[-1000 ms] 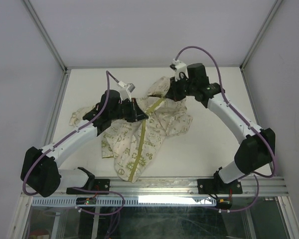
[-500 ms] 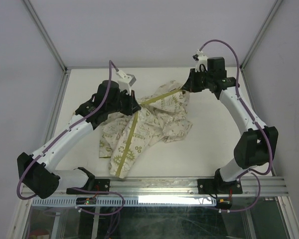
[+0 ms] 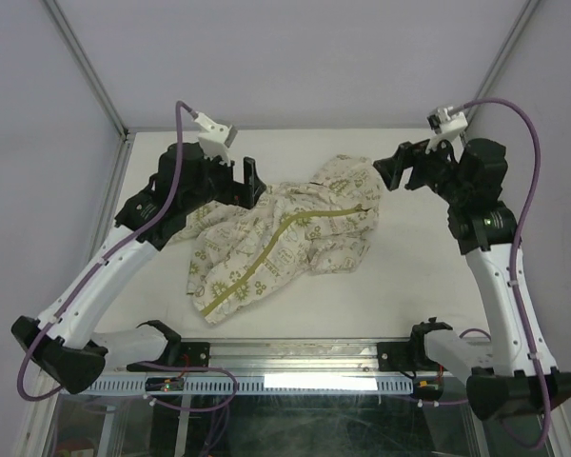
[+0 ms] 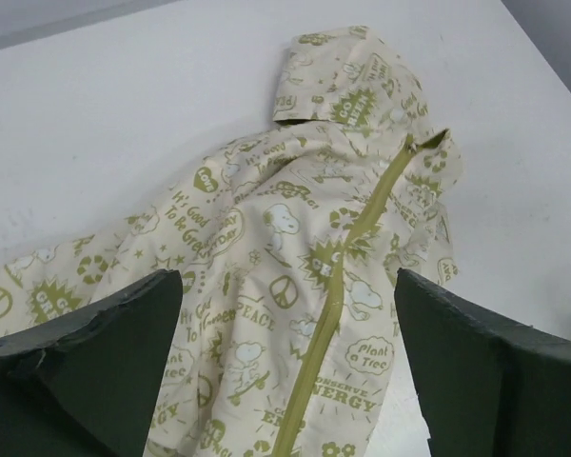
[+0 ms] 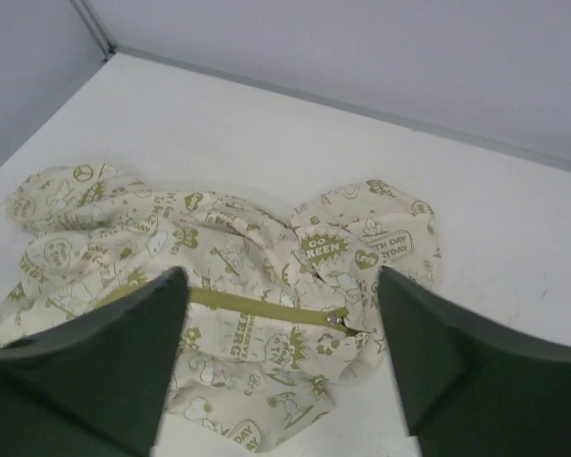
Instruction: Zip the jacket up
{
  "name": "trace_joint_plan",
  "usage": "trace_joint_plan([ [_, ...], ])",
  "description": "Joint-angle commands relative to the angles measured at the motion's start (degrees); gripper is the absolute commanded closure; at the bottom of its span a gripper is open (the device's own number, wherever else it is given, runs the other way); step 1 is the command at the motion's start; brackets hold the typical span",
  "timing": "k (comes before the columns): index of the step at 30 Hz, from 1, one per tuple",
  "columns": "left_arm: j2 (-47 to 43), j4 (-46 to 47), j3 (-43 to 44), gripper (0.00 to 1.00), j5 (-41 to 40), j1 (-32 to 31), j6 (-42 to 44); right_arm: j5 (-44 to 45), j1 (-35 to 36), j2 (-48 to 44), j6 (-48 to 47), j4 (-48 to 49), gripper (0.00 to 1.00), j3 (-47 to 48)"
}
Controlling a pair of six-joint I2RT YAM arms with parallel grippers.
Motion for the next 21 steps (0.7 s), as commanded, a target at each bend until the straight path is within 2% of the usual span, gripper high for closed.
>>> trace_joint_plan([
  [1,-8.1,0.5,-1.5,0.01,-12.0,0.5,-3.8,8.8,0.2,-7.8,-1.2,4.0,0.04,-6.3],
  [3,-11.8,0.2,-2.7,0.01,-16.6,0.6,-5.6,12.6,0.1,-11.2,-0.6,4.2,0.01,-8.7],
  [10,-29.3,3.1,-11.6,0.01,-32.6,0.5,-10.9,22.7,0.2,-21.7,3.7,4.4,0.01,-15.3],
  [15,-40.5,9.7,-18.6,0.01,-38.0,0.5,-9.9,31.8,0.1,-26.1,6.0,4.6,0.01,-16.3],
  [21,-44.7,11.8,-20.6,0.01,-40.9,0.5,-8.3,31.9,0.1,-27.5,5.7,5.2,0.01,-15.4],
])
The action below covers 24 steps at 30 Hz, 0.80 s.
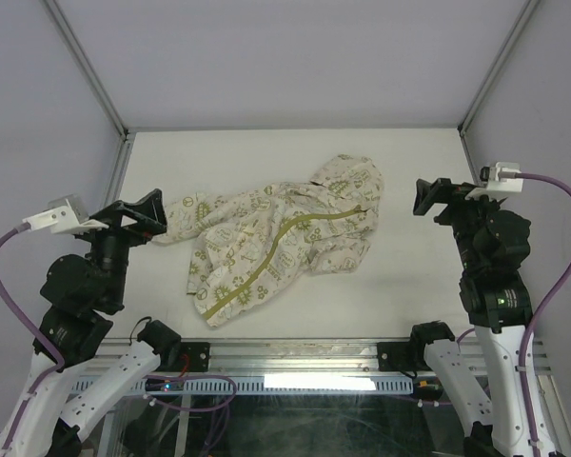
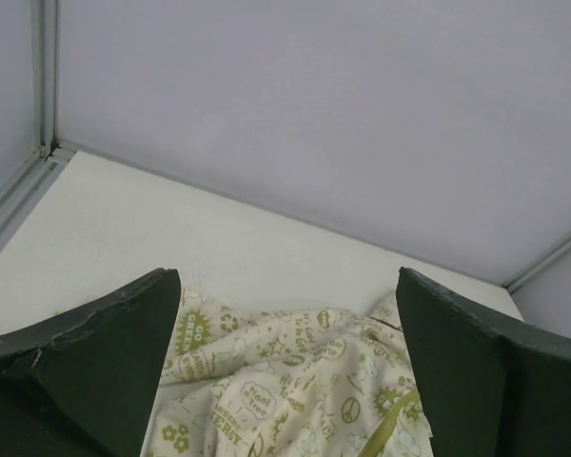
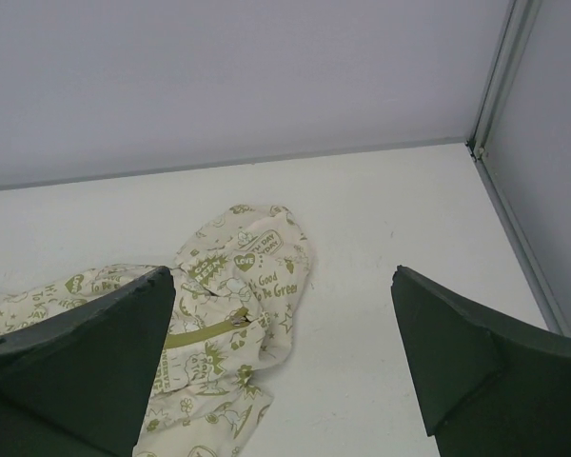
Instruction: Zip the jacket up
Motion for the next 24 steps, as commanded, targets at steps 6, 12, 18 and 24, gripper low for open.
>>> trace_joint_plan([
  [6,0.8,4.8,0.2,0.01,-4.2,0.5,1.6,1.7,0.0,-0.1,2.2,4.0,0.01,2.2],
  [12,1.7,4.9,0.5,0.01,-4.5,0.6,1.5,1.4,0.0,0.6,2.5,5.0,0.01,1.9],
  [18,2.0,5.1,0.1,0.01,-4.4,0.5,1.0,1.2,0.0,1.2,3.6,6.1,0.01,1.2],
  [24,2.2,5.1,-0.2,0.01,-4.2,0.5,0.6,1.0,0.0,1.1,4.4,7.2,0.01,0.2],
])
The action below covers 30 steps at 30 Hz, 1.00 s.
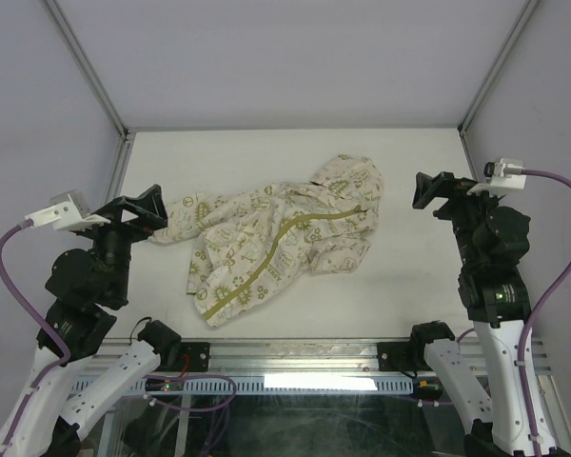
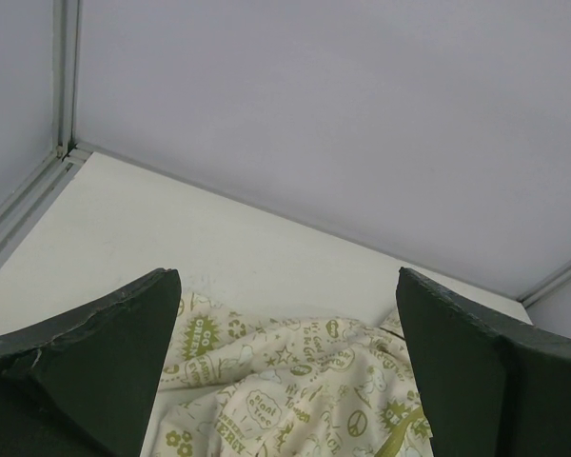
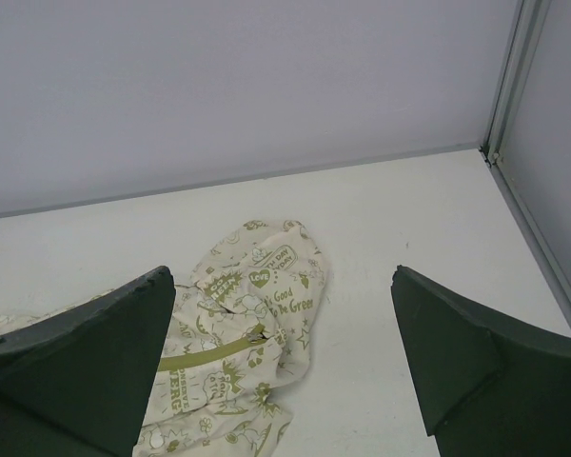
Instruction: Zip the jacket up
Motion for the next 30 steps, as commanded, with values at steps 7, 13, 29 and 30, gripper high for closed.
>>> trace_joint_plan([
  [7,1.4,2.9,-0.1,0.01,0.3,0.5,0.2,-0.2,0.0,0.0,1.5,4.6,0.01,-0.4],
  [13,1.7,3.0,-0.2,0.01,0.4,0.5,0.0,-0.2,0.0,0.2,1.8,4.6,0.01,-0.6],
  [29,1.6,2.9,-0.8,0.01,0.9,0.5,-0.4,-0.3,0.0,0.2,2.5,5.0,0.01,-1.8],
  [30,1.6,2.9,-0.8,0.01,1.0,0.5,-0.3,-0.3,0.0,0.3,2.6,5.0,0.01,-1.8],
])
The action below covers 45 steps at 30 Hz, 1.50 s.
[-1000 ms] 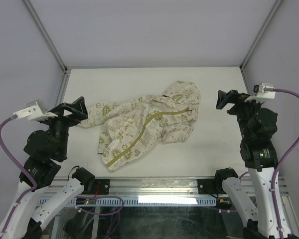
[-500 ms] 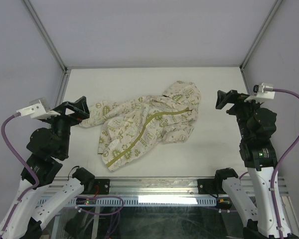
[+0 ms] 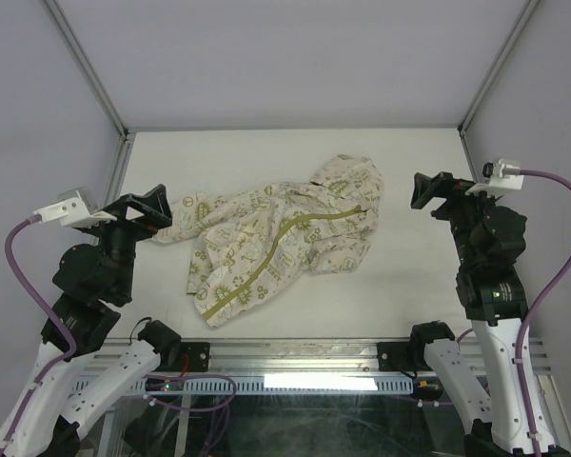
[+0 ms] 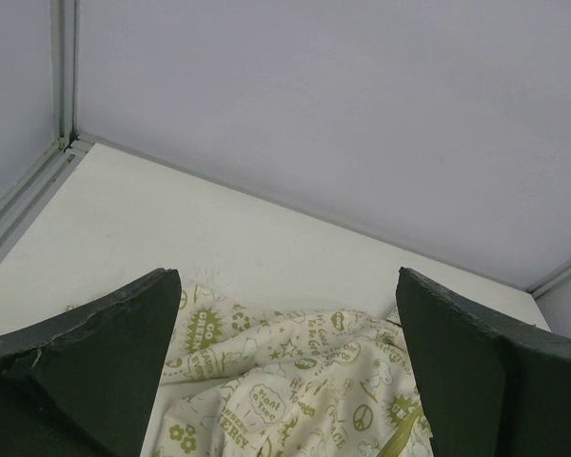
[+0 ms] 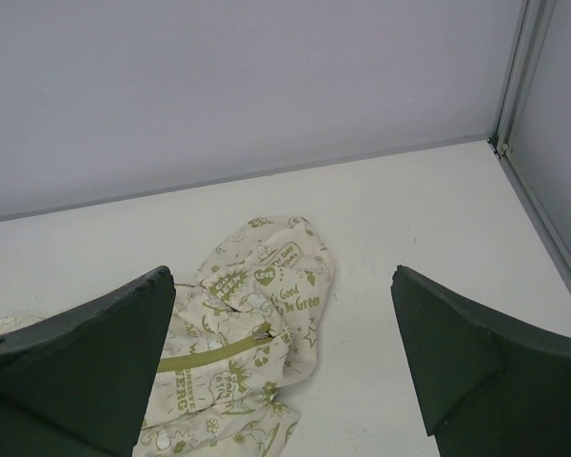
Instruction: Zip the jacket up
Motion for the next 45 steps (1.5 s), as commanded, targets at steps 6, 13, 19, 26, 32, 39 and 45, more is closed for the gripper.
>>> trace_joint_plan([
  [6,0.6,2.9,-0.1,0.01,1.2,0.5,-0.2,-0.9,0.0,0.6,1.2,3.6,0.01,-0.6],
  [13,0.8,2.9,-0.1,0.01,1.4,0.5,-0.1,-1.3,0.0,0.7,1.2,3.5,0.01,-0.7],
  [19,1.1,2.9,0.2,0.01,1.5,0.5,0.2,-2.0,0.0,0.5,1.2,3.5,0.01,-1.1],
  [26,1.6,2.9,0.2,0.01,1.6,0.5,0.5,-1.7,0.0,0.2,0.8,3.0,0.01,-1.0],
  [32,2.1,3.0,0.3,0.01,1.9,0.5,0.4,-2.1,0.0,0.3,0.4,2.9,0.01,-1.1],
  [39,2.6,2.9,0.0,0.01,2.2,0.5,0.1,-2.9,0.0,0.4,0.3,2.8,0.01,-1.3],
  [45,3.7,2.9,0.1,0.01,3.0,0.5,-1.1,-3.3,0.0,0.3,0.8,3.3,0.01,-2.3],
])
